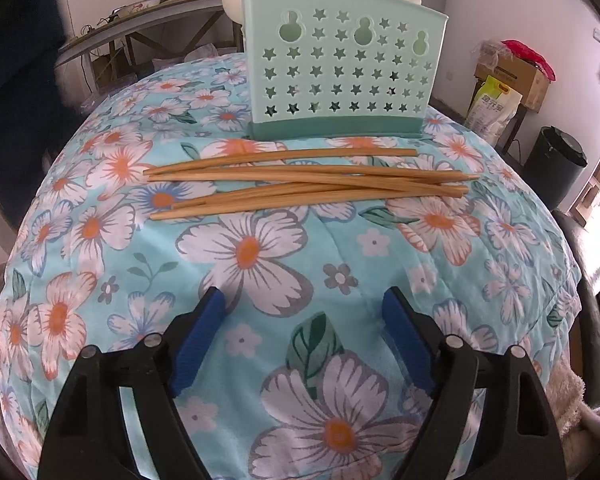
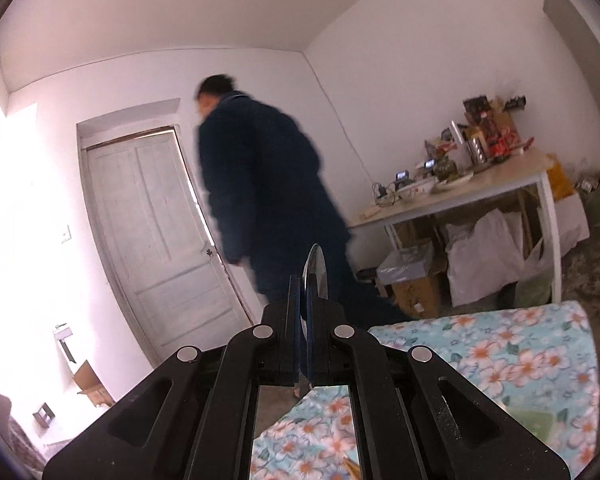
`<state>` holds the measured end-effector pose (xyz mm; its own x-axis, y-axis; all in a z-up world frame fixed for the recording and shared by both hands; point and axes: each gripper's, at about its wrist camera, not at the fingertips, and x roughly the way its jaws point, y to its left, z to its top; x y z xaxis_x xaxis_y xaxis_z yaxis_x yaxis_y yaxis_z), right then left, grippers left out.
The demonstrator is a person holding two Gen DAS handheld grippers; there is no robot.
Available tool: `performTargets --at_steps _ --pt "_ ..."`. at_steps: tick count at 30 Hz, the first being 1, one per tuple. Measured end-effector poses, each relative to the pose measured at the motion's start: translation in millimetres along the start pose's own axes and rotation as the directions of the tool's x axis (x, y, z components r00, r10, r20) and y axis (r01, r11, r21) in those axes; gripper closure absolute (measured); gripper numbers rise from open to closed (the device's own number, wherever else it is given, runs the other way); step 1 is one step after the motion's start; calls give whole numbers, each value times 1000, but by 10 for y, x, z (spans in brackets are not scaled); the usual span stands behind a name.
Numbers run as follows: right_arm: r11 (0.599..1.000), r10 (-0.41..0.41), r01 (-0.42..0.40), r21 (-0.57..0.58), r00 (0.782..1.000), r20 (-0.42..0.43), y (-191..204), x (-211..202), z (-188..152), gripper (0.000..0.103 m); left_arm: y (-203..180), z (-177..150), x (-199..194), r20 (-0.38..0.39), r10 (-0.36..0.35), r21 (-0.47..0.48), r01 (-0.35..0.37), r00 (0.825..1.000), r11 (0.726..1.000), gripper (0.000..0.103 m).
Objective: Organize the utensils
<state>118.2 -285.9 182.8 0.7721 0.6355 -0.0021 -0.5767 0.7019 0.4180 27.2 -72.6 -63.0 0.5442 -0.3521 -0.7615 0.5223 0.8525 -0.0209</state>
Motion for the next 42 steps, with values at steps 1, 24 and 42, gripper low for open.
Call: performTargets --at_steps 1,24,42 --pt "1000 0 0 8 1000 -10 -73 106 -34 102 1 -3 -1 0 -1 0 1 1000 1000 23" --pt "982 -186 181 -50 975 -119 -142 -407 -554 48 45 22 -5 6 -28 -60 28 1000 998 20" --pt "802 -460 591 85 703 -542 -575 -771 -2497 8 532 222 -61 101 -178 -381 203 979 902 43"
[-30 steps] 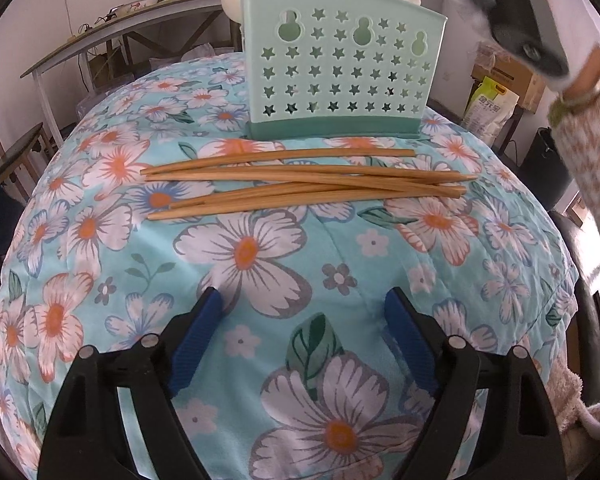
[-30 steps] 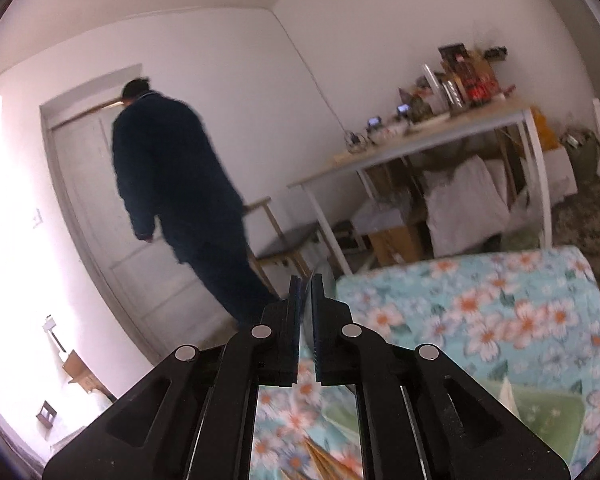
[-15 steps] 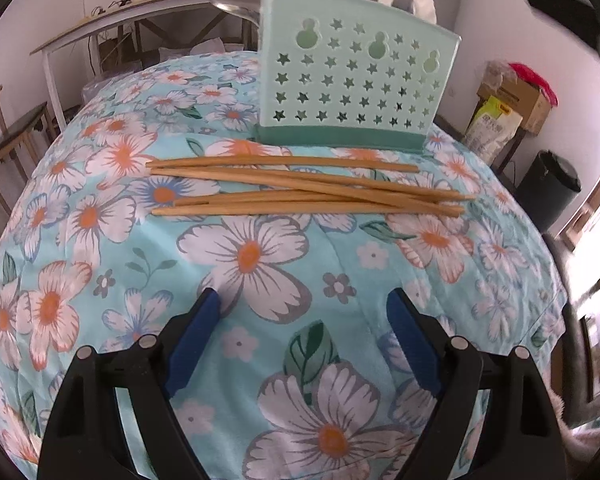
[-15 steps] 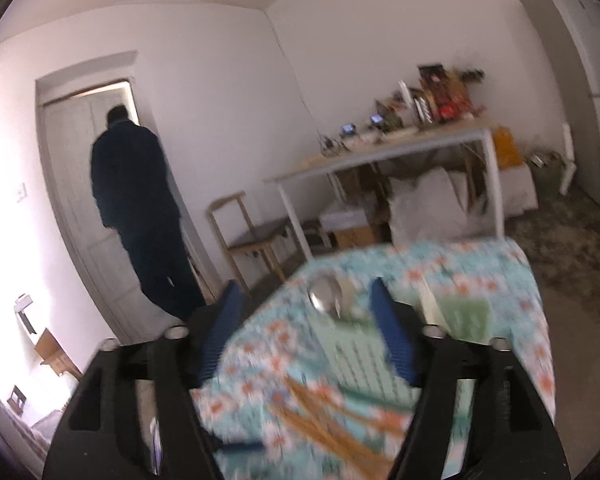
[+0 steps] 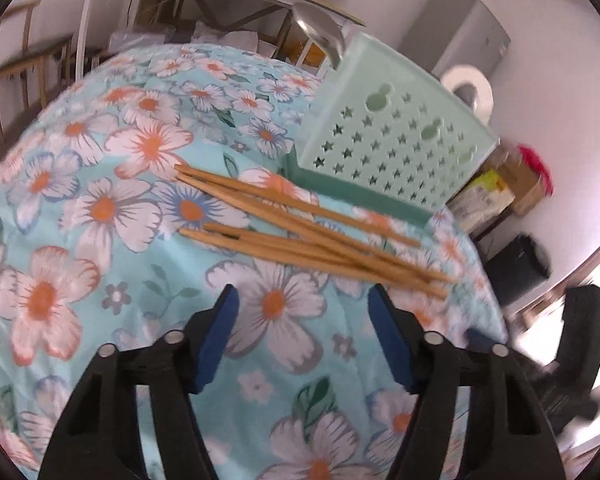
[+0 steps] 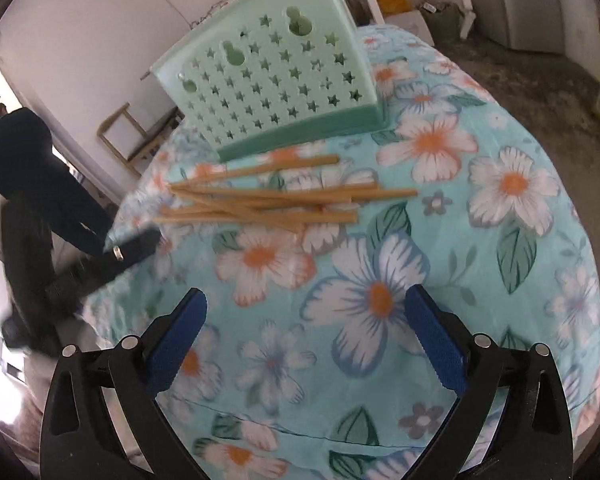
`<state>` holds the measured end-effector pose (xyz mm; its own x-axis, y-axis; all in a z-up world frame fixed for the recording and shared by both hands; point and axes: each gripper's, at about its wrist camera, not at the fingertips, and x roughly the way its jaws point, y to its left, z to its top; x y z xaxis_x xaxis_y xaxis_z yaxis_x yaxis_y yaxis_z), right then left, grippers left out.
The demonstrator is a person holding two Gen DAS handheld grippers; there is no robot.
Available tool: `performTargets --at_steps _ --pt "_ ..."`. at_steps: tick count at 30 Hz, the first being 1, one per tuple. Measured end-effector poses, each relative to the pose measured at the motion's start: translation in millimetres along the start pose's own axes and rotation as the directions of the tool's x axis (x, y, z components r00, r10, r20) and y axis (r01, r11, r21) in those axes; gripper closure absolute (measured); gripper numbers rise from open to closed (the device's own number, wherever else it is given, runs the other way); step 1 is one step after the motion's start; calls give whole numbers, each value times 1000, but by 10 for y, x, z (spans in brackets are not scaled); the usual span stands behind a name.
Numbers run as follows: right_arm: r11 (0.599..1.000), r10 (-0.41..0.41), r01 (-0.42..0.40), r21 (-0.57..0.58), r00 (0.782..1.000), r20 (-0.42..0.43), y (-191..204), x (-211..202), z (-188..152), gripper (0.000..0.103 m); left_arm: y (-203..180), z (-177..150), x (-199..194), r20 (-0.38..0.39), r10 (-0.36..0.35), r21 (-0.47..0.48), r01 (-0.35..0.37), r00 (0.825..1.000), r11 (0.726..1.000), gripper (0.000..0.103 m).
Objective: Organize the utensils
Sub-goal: 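Roll the left tool and grasp wooden chopsticks from the pile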
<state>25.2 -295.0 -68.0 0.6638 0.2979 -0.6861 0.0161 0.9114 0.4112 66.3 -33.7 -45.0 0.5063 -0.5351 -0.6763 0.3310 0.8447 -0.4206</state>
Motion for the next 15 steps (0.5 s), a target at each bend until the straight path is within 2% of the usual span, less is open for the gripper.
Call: performTargets --at_steps 2,4,6,12,15 --pt "999 -11 11 -33 1000 1 39 -10 -40 8 48 46 43 -5 -35 -61 34 999 998 49" --pt "1000 5 -5 -20 1000 3 -3 11 -50 8 124 81 107 -15 -62 -135 59 998 989 55" --pt "1000 27 -27 0 1000 9 -51 16 -56 8 234 104 176 -20 -92 -232 85 996 969 62" --pt "998 61 -61 0 998 34 -105 -96 -87 8 522 143 270 0 -173 -446 155 985 882 74" --pt "998 60 -59 -10 997 43 -69 -98 -83 7 650 160 329 18 -200 -534 179 980 826 82"
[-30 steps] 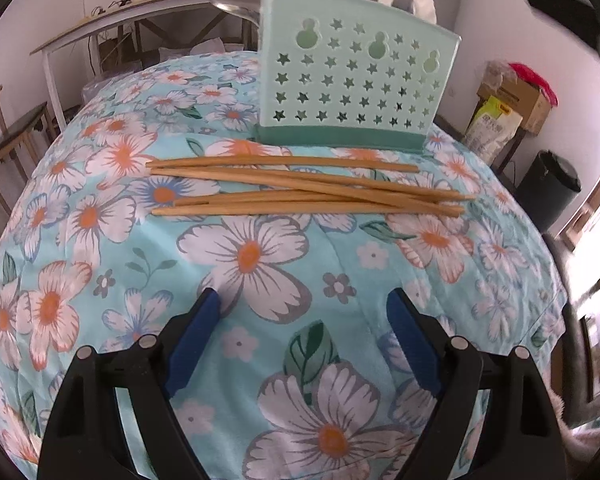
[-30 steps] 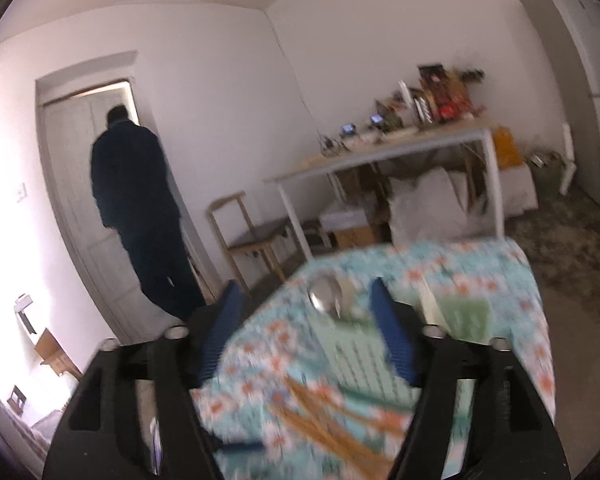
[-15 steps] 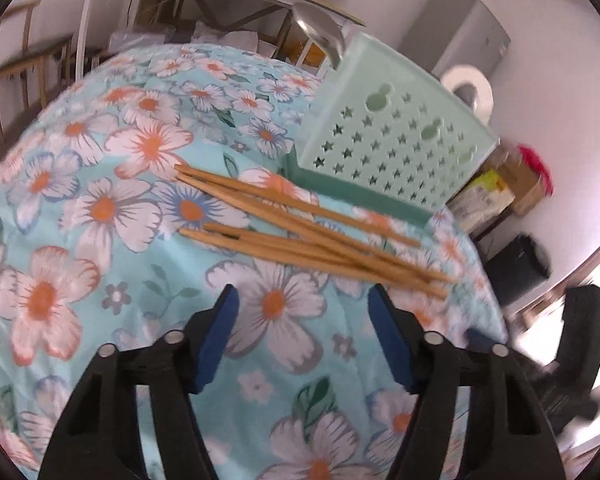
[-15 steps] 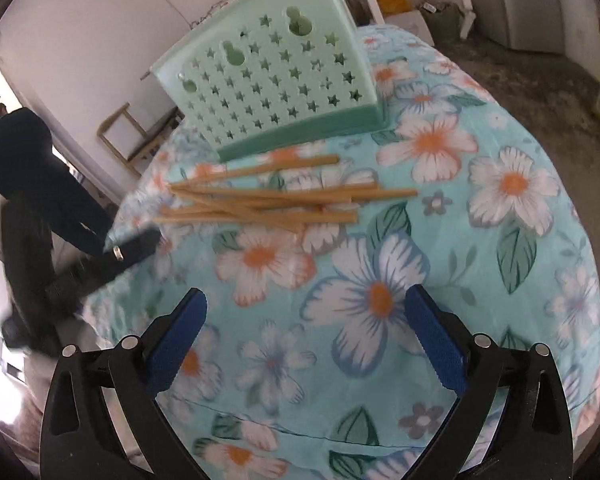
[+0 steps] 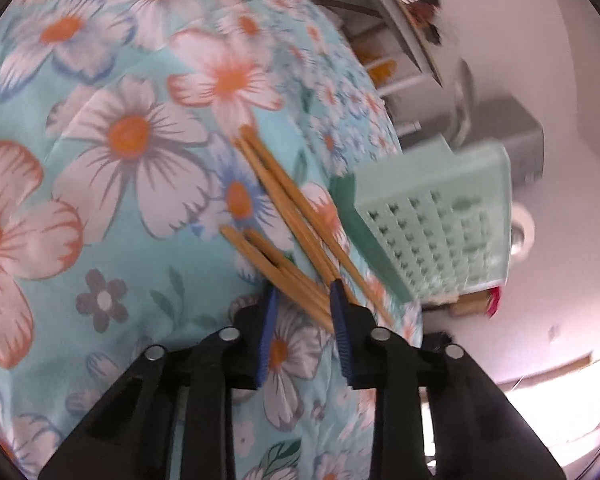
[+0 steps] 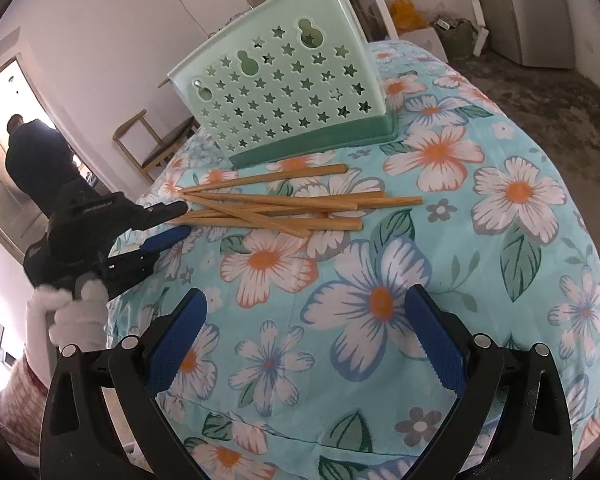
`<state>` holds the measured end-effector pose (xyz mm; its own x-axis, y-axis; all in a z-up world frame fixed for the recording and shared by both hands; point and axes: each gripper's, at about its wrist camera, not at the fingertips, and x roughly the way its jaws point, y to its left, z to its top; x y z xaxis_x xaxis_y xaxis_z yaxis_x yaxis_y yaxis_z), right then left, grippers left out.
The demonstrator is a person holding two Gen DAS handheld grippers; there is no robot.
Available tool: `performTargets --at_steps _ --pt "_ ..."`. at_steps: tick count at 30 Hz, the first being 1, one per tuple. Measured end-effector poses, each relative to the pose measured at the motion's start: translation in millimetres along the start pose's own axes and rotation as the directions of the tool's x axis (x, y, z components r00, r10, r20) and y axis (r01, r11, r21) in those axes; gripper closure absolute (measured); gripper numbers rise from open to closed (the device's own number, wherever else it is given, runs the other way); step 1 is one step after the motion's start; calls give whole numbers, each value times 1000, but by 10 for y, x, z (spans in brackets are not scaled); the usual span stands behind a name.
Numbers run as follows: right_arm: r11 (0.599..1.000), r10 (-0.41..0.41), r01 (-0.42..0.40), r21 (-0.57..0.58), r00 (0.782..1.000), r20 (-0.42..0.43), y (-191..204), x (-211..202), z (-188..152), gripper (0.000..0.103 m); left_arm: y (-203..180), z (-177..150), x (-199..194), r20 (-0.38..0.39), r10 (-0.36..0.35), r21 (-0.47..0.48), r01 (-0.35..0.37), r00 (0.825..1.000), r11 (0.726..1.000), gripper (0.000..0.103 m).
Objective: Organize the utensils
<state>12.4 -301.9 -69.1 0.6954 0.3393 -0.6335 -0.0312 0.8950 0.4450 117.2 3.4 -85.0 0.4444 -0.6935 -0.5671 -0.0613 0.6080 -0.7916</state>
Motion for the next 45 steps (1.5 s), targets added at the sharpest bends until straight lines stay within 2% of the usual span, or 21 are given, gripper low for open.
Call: performTargets --at_steps 3,8,17,19,21,24,31,35,37,41,45 --pt "1000 3 -3 -2 1000 3 11 -12 5 7 71 41 21 5 -4 -61 5 1000 998 89" --pt "1000 13 -13 -2 1000 5 15 -22 11 7 67 -15 -39 5 -8 -72 8 1000 997 89" --pt "1000 -3 3 -2 1000 7 34 -23 4 7 233 -292 -370 -76 -57 -147 46 995 988 89" --pt "1000 -5 5 -2 1000 7 41 -24 7 7 266 -330 -361 -95 -86 -167 69 992 984 86" --pt "1000 -7 7 -1 1000 7 48 -23 9 7 287 -344 -352 -92 -108 -192 89 990 977 76" --pt "1000 -5 5 4 1000 10 41 -31 9 7 303 -340 -326 -83 -129 -238 106 988 965 73" --pt "1000 -9 9 -1 999 42 47 -51 -29 7 334 -291 -272 -63 -104 -303 80 993 950 74" --pt "1000 -4 4 7 999 52 43 -60 -33 7 306 -315 -268 -56 -55 -296 36 997 955 82" --pt "1000 11 -13 24 998 60 19 -72 -33 7 305 -332 -256 -56 -30 -298 12 998 954 89" --pt "998 38 -43 52 996 80 -21 -98 -44 7 333 -351 -262 -47 -27 -302 12 999 953 89" --pt "998 26 -31 56 996 85 1 -96 -46 7 298 -373 -279 -35 -12 -254 3 999 967 89"
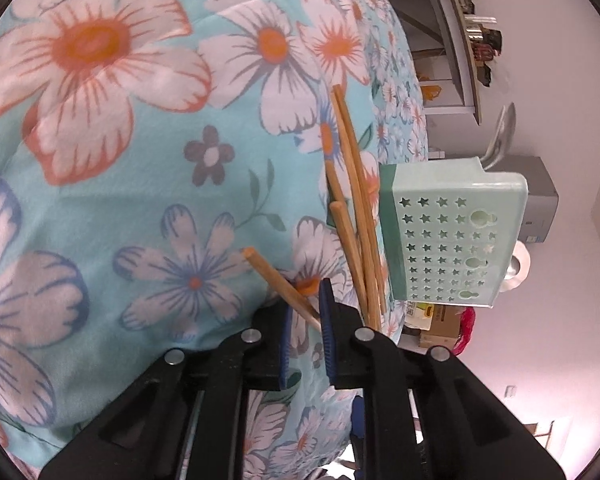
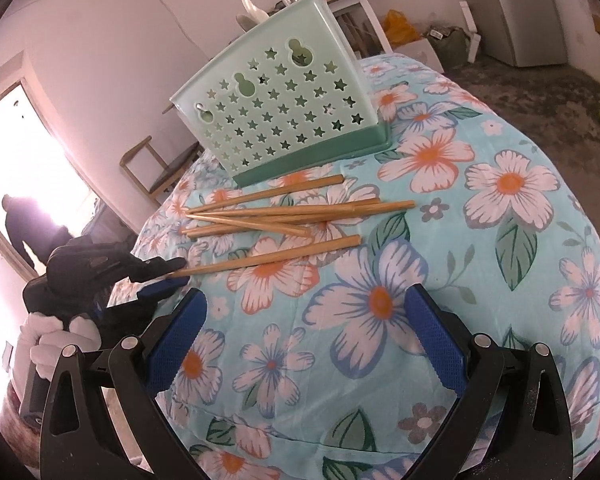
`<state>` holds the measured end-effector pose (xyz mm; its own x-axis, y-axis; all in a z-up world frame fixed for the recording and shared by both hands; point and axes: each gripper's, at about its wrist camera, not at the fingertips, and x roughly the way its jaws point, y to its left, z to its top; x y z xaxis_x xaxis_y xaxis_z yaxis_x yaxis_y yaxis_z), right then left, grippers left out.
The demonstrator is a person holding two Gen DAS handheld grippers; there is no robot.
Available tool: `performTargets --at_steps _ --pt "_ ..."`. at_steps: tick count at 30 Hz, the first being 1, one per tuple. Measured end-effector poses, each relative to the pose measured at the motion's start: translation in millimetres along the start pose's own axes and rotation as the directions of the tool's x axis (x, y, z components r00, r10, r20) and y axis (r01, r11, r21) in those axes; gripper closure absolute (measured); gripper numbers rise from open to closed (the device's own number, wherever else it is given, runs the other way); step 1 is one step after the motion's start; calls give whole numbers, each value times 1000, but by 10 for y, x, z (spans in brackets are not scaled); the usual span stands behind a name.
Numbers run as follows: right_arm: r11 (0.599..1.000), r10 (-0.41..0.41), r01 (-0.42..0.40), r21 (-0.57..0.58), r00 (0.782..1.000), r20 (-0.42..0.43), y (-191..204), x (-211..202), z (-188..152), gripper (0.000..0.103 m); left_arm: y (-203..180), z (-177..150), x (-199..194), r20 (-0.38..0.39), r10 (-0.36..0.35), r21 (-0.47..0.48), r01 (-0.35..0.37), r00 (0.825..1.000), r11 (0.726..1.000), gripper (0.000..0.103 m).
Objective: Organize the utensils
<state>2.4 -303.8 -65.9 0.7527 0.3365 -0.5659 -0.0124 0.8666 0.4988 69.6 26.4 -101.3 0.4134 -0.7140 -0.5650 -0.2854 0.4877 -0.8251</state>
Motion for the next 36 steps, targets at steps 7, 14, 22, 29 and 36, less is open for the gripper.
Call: performTargets --at_steps 7,14,22,29,36 --pt "1000 4 -4 -12 999 -47 -10 -34 43 8 -131 4 -34 10 42 136 -43 999 990 89" --pt "984 80 -77 -161 997 7 199 -423 225 20 -211 54 -215 68 107 317 -123 992 941 87" --pt "902 116 -114 -416 993 -21 842 -176 751 63 -150 161 -411 91 95 414 -124 991 902 87" --pt "785 97 -185 -591 979 -178 1446 631 818 85 -44 164 -507 86 52 464 -86 995 882 86" --pt "691 21 -235 -683 952 -306 1790 1372 721 87 11 153 -482 75 10 488 -46 997 872 86"
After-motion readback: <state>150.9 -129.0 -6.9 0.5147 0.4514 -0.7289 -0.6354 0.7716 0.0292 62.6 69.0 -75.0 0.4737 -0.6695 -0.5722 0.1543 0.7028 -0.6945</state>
